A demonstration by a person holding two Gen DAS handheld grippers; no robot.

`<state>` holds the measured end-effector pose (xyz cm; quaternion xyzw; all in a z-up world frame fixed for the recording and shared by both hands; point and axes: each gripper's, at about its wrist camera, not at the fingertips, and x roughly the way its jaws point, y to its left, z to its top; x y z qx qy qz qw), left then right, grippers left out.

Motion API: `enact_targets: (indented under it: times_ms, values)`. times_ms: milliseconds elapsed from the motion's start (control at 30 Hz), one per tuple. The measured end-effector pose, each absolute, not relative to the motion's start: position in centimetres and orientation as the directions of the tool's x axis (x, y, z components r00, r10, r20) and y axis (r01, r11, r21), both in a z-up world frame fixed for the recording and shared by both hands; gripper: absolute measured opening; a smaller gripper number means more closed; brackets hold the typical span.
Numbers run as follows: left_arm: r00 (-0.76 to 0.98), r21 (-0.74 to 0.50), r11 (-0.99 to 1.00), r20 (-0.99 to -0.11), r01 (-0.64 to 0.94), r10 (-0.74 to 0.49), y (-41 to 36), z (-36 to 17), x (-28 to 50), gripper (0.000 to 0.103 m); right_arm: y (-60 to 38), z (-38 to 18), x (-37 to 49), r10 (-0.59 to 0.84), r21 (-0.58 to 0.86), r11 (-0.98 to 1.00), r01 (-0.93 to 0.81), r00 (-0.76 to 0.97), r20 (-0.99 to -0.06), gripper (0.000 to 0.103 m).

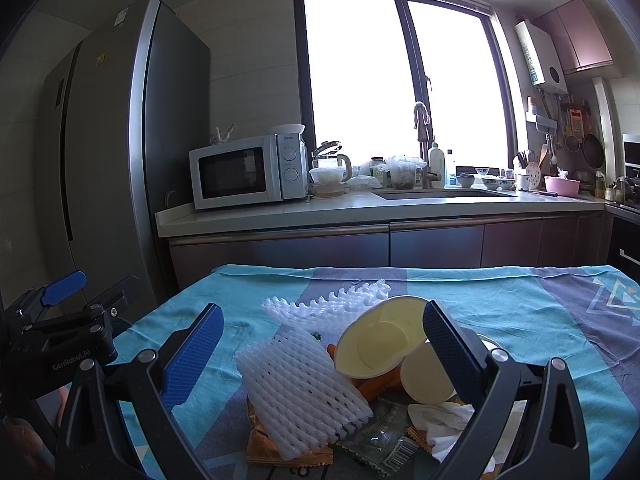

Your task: Collect trash

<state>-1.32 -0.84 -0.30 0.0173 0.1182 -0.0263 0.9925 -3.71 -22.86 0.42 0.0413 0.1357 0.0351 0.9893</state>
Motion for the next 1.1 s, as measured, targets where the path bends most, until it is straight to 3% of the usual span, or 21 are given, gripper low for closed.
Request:
enact_targets:
  times_ms: [400, 767, 933, 1100]
  values:
    - [0.951, 0.038, 0.992, -0.29, 0.122, -0.106, -2.1, -1.1, -0.4, 0.098, -24.9, -0.3, -3.0, 0.053, 0.12, 0.993, -0.016, 0.948, -0.314, 0.096]
    - [0.876, -0.04, 0.963, -0.407, 0.266, -0.259, -3.3, -2.5, 2.0, 0.098, -27.4, -1.2, -1.8, 0.04, 0.146, 0.989, 0.016, 0.928, -0.369, 0.096]
    - [0.834, -0.067, 0.944, -0.452, 0.323, -0.318, -4.2, -3.4, 3.0, 0.095, -28.4, -1.4, -0.7, 0.044, 0.162, 0.986, 0.023, 0.915, -0.4, 0.096]
    - [0.757, -0.121, 0.912, -0.522, 0.392, -0.394, -5.2, -4.5, 4.6, 0.082, -29.1, -1.8, 1.5, 0.069, 0.17, 0.985, 0.011, 0.884, -0.463, 0.083]
